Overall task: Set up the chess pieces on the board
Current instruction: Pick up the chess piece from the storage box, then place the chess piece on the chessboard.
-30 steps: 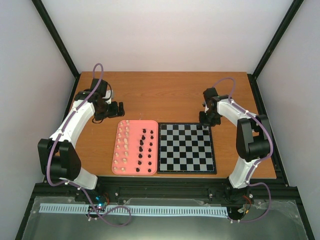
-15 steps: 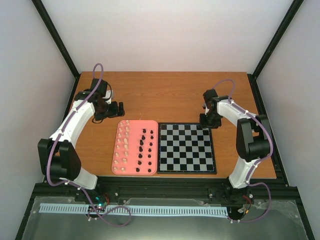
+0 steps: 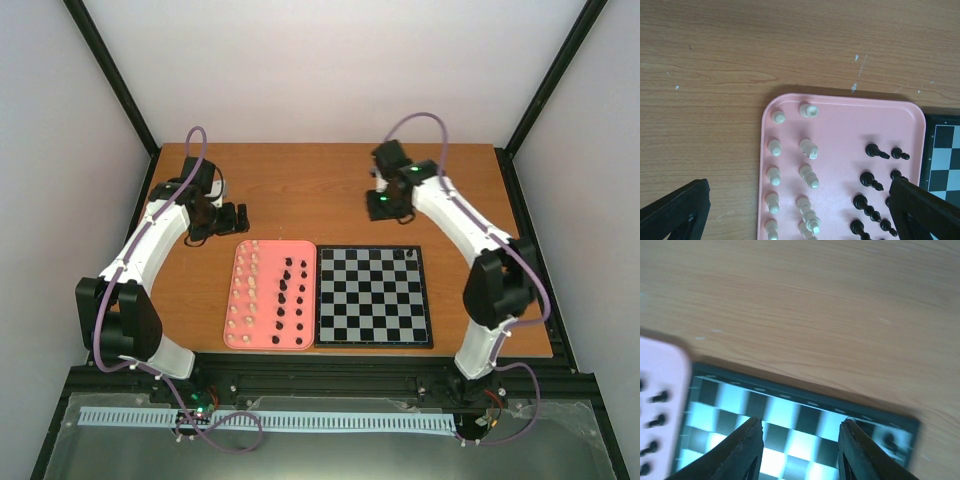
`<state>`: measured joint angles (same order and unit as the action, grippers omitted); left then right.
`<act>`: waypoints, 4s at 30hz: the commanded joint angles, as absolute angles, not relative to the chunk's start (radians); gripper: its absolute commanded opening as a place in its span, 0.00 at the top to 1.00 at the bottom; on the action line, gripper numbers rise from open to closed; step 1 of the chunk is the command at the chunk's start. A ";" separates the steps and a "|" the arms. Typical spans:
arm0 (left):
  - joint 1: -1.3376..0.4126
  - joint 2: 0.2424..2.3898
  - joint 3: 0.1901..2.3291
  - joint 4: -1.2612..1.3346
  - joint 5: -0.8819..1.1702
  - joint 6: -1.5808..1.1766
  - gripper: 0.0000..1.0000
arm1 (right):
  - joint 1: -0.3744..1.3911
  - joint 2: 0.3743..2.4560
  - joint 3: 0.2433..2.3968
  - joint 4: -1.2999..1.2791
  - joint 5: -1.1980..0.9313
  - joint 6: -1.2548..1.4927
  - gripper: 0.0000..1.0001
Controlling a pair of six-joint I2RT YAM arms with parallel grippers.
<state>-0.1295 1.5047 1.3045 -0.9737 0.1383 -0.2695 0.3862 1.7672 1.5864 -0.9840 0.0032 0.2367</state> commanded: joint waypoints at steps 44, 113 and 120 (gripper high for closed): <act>-0.133 1.486 1.300 -0.963 0.134 -0.281 0.00 | 0.841 2.440 2.168 -1.108 -0.241 0.216 0.61; -0.134 1.484 1.293 -0.959 0.140 -0.279 0.00 | 0.266 1.676 1.159 -0.926 -0.001 0.320 0.97; -0.133 1.482 1.290 -0.959 0.136 -0.276 0.00 | 0.260 1.707 1.165 -0.910 0.007 0.314 0.94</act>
